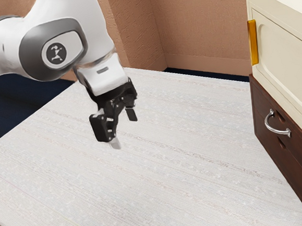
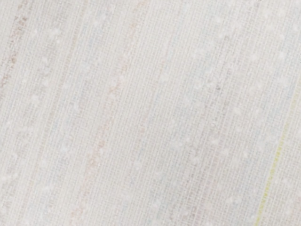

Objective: Pull the drawer handle with one arm to open the drawer

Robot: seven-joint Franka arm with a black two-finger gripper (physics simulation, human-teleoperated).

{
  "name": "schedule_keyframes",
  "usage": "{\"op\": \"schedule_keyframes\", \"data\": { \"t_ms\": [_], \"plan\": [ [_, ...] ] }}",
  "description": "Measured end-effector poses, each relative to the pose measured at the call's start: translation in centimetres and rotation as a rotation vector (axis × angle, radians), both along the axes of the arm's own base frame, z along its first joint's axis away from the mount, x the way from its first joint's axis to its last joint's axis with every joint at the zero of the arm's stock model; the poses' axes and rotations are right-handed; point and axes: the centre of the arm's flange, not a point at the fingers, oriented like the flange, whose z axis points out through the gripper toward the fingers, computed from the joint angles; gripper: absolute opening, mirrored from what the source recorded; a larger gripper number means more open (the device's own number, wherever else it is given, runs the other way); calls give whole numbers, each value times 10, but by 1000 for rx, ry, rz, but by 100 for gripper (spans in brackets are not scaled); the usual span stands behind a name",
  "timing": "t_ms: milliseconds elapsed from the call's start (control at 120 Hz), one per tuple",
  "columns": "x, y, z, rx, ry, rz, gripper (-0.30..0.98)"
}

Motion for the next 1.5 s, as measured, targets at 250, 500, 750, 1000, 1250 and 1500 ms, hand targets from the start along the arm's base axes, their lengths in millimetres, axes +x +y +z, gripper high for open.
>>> {"op": "schedule_keyframes", "data": {
  "t_ms": [250,500,750,1000,1250,1500],
  "plan": [
    [27,-58,-18,-20,-108,-356,67],
    [59,-88,-40,-142,-221,-579,44],
    [89,-111,-42,-161,-351,-747,35],
    [116,-128,-60,-201,-419,-862,30],
    [128,-148,-70,-208,-461,-974,24],
    [137,-162,-90,-207,-465,-1050,22]
  ]
}}
